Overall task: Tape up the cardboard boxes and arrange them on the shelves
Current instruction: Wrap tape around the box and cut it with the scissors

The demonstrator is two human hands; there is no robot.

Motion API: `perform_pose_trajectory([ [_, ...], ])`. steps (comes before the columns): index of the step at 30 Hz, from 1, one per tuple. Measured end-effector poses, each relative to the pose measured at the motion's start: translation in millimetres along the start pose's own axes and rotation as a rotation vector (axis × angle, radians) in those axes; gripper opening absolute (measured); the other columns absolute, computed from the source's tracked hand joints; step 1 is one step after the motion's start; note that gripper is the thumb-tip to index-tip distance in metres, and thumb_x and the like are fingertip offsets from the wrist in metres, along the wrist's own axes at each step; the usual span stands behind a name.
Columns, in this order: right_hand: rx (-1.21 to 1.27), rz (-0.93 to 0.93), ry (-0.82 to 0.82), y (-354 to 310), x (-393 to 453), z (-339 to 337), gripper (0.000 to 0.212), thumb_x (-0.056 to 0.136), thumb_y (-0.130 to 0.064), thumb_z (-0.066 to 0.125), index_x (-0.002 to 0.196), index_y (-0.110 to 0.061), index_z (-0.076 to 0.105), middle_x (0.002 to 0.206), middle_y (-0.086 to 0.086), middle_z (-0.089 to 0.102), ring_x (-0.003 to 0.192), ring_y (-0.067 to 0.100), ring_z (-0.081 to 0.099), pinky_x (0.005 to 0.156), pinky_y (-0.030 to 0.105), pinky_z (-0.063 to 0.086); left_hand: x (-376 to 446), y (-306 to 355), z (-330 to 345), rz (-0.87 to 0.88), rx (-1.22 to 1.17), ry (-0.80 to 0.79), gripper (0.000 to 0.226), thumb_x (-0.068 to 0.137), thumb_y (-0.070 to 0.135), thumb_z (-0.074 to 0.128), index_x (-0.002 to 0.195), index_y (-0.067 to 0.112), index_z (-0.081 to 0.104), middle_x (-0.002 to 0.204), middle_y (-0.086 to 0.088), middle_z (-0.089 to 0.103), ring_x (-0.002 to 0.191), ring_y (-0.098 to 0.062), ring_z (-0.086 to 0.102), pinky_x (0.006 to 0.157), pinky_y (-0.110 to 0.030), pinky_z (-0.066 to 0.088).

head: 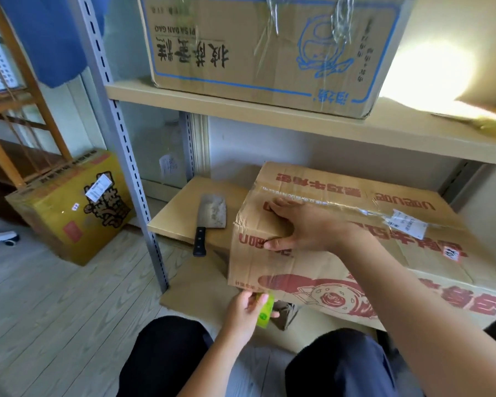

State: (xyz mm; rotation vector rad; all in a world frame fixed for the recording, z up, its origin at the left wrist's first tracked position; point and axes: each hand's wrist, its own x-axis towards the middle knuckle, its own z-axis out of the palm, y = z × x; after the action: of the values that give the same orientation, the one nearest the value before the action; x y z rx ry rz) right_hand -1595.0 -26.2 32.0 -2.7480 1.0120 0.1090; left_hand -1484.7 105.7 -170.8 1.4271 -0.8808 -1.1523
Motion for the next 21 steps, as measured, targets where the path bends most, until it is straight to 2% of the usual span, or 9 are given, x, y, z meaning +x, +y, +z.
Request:
perform_pose_trajectory([
  [3,0.105,-0.003,0.049,-14,-24,-20,0.087,0.08,-0.065,0.064,0.152,-0.026,0.032,0.156,-0.008,0.035,0.142,0.013,0.034,0.116,0.029,0.029,-38,22,-4,0.042,0.021,-0.025,0.021,0.095,0.024,0.06,0.097,0.003,0.061,0.089,-0.006,0.076,0.077,-0.028,0.075,0.065,-0.033,0.058],
  [8,0.078,0.014,0.082,-40,-51,-52,0.087,0.07,-0.086,0.046,0.136,-0.031,0.055,0.133,-0.007,0.061,0.122,0.016,0.056,0.103,0.036,0.045,-107,64,-20,0.084,-0.096,-0.085,0.054,0.079,0.033,0.072,0.105,-0.012,0.057,0.089,-0.028,0.07,0.077,-0.038,0.072,0.063,-0.029,0.055],
  [10,0.093,0.008,0.148,-46,-57,-71,0.058,0.081,-0.075,0.052,0.107,-0.026,0.071,0.1,-0.005,0.071,0.094,0.014,0.064,0.084,0.035,0.051,-128,87,-26,0.111,-0.109,-0.096,0.049,0.076,0.026,0.066,0.109,-0.009,0.059,0.092,-0.026,0.072,0.076,-0.039,0.072,0.062,-0.029,0.055],
  [11,0.099,-0.017,0.205,-49,-59,-82,0.041,0.086,-0.065,0.056,0.085,-0.027,0.07,0.081,-0.007,0.067,0.079,0.009,0.062,0.073,0.032,0.048,-134,97,-26,0.124,-0.127,-0.097,0.043,0.079,0.022,0.064,0.11,-0.006,0.061,0.096,-0.022,0.073,0.073,-0.039,0.072,0.061,-0.03,0.054],
  [13,0.023,-0.012,0.348,-54,-63,-98,0.037,0.09,-0.051,0.061,0.062,-0.028,0.053,0.061,-0.009,0.054,0.062,0.009,0.053,0.057,0.027,0.036,-142,119,-21,0.152,-0.16,-0.099,0.03,0.089,0.017,0.065,0.111,-0.003,0.062,0.104,-0.014,0.074,0.065,-0.035,0.07,0.059,-0.031,0.054],
  [16,-0.267,0.047,0.579,-58,-61,-95,0.022,0.09,-0.042,0.06,0.085,-0.021,0.065,0.082,-0.001,0.066,0.08,0.026,0.063,0.061,0.031,0.044,-142,152,-5,0.18,-0.196,-0.053,0.016,0.097,0.01,0.056,0.107,0.0,0.063,0.103,-0.007,0.075,0.058,-0.03,0.067,0.054,-0.03,0.052],
  [18,-0.359,-0.053,0.566,-56,-59,-73,0.035,0.083,-0.042,0.062,0.108,-0.018,0.068,0.116,0.005,0.067,0.112,0.029,0.061,0.094,0.034,0.048,-132,168,3,0.205,-0.168,-0.003,0.017,0.097,0.014,0.056,0.106,0.002,0.064,0.099,-0.005,0.076,0.061,-0.03,0.07,0.058,-0.032,0.053],
  [19,-0.345,-0.08,0.497,-57,-62,-62,0.053,0.086,-0.048,0.056,0.127,-0.014,0.061,0.139,0.009,0.056,0.132,0.028,0.048,0.112,0.036,0.035,-124,173,6,0.22,-0.148,0.02,0.018,0.097,0.016,0.057,0.105,0.002,0.066,0.097,-0.006,0.076,0.063,-0.03,0.071,0.061,-0.033,0.054],
  [21,-0.292,-0.067,0.384,-54,-67,-47,0.09,0.09,-0.072,0.024,0.155,-0.009,0.021,0.163,0.008,0.008,0.152,0.021,0.005,0.123,0.039,0.003,-111,186,10,0.254,-0.127,0.055,0.019,0.097,0.021,0.059,0.102,0.004,0.068,0.093,-0.008,0.076,0.066,-0.032,0.073,0.061,-0.033,0.056],
])
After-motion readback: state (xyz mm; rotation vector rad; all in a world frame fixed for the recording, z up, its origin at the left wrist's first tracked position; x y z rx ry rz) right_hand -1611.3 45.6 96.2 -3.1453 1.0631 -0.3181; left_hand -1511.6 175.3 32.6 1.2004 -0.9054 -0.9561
